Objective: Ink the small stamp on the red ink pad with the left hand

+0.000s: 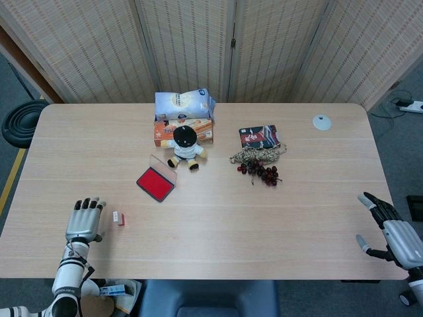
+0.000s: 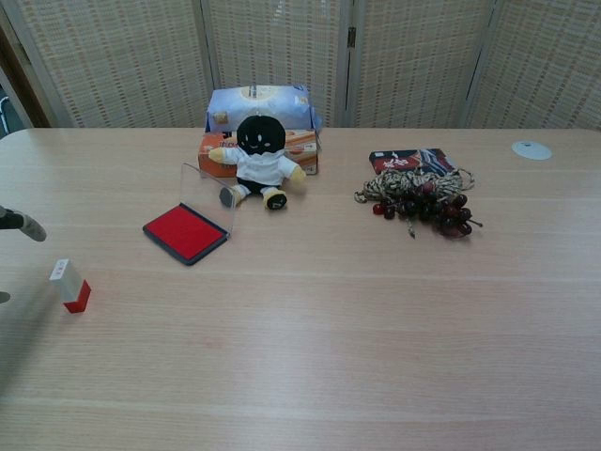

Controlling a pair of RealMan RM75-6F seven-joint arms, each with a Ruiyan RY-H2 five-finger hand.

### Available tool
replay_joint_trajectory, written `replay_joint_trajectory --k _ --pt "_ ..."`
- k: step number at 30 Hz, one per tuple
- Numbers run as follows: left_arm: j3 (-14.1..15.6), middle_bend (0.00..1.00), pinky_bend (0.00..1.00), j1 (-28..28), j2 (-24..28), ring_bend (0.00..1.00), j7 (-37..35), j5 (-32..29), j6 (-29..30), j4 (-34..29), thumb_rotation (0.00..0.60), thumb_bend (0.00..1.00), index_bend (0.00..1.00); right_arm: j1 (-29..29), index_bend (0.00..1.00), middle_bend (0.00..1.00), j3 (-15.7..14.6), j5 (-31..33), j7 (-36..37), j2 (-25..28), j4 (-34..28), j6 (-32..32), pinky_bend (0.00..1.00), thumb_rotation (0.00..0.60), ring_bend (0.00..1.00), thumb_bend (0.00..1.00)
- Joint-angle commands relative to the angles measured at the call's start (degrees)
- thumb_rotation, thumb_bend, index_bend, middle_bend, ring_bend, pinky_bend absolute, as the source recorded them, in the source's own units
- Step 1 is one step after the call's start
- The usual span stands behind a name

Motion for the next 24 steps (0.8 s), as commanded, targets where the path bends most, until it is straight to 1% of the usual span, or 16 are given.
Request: replay_joint_trajectory --k 1,11,17,21,24 --pt "-0.8 0.0 0.06 -2.2 -2.2 0.0 2.3 -3.5 1.6 1.4 0.6 0.3 0.15 0.2 0.02 0.0 -0.3 -0.4 1.9 0.4 1.0 0.4 0.0 0.6 0.0 0.38" --pt "-2.8 0.0 0.06 -6.1 -5.6 0.0 5.5 -10.8 5.1 3.2 0.6 0.3 0.17 1.1 0.02 0.0 -1.1 -1.4 8.7 1.1 3.8 0.7 0.0 0.6 0.0 0.38" --pt "-3.5 0.0 0.06 -7.6 -7.5 0.0 6.7 -13.3 7.7 3.9 0.6 0.3 0.18 1.6 0.02 0.0 -1.7 -2.3 12.0 1.3 5.3 0.9 0.0 0.6 0.0 0.38" --pt "-3.7 0.0 0.06 -8.5 -8.9 0.0 7.5 -14.5 8.4 4.7 0.6 0.3 0.18 1.7 0.02 0.0 -2.1 -2.9 14.0 1.4 6.2 1.4 0.0 0.6 0.0 0.38" --pt "-4.4 0.0 0.06 -8.9 -9.6 0.0 7.3 -15.5 9.0 4.9 0.6 0.3 0.18 1.7 0.02 0.0 -2.2 -3.2 15.3 1.5 6.7 2.0 0.0 0.6 0.0 0.38"
